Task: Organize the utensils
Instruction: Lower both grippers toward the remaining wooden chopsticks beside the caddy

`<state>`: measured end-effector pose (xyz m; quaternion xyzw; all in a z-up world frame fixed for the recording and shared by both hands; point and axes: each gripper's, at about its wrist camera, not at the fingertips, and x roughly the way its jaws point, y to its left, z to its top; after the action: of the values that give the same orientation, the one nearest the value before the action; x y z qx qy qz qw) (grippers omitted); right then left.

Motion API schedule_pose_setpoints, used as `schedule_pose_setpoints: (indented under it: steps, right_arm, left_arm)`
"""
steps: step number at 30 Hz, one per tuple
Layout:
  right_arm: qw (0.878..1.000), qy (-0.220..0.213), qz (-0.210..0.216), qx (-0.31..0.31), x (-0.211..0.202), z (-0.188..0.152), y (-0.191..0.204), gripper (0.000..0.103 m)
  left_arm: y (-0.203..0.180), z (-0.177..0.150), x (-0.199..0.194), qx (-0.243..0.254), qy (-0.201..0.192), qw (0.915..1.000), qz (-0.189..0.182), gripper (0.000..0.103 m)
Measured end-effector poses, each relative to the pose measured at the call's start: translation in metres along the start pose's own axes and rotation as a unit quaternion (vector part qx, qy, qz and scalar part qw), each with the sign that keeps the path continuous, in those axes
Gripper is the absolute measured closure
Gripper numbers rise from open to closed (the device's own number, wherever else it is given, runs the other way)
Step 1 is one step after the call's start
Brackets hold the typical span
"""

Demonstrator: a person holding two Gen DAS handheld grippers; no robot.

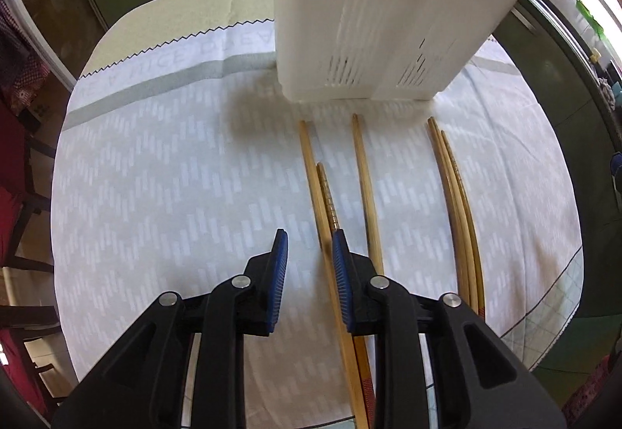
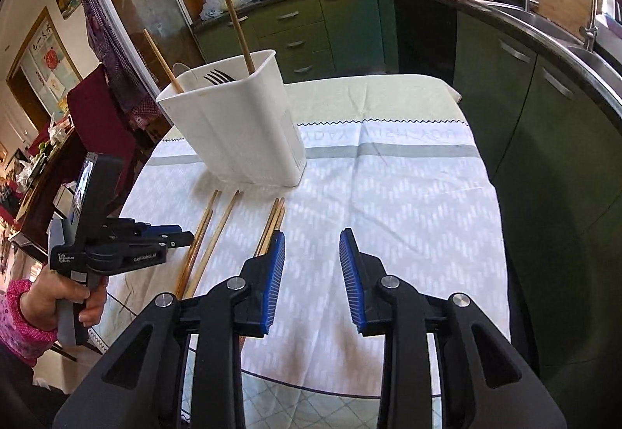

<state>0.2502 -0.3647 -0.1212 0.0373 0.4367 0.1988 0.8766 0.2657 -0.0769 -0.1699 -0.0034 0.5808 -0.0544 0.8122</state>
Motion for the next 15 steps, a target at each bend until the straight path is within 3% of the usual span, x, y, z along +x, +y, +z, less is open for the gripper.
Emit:
schedule_pose_setpoints:
  steps: [7,11,15]
  right_arm:
    - [1.0,0.023,0.01,-0.012,0.016,0.001,0.018,0.068]
    - [0.997,0.073,-0.001,-0.04,0.051,-0.007,0.041,0.068]
    - [0.992,0.112,-0.021,-0.054,0.086,-0.018,0.054,0.077]
  left_arm:
    - [-0.009,0.003,0.01,0.003,0.01,0.9999,0.006,0.083]
    - [-0.017,0.004,0.015,0.019,0.007,0.9996,0.022,0.087]
    - [-0.016,0.002,0.015,0.023,0.006,0.9995,0.021,0.09]
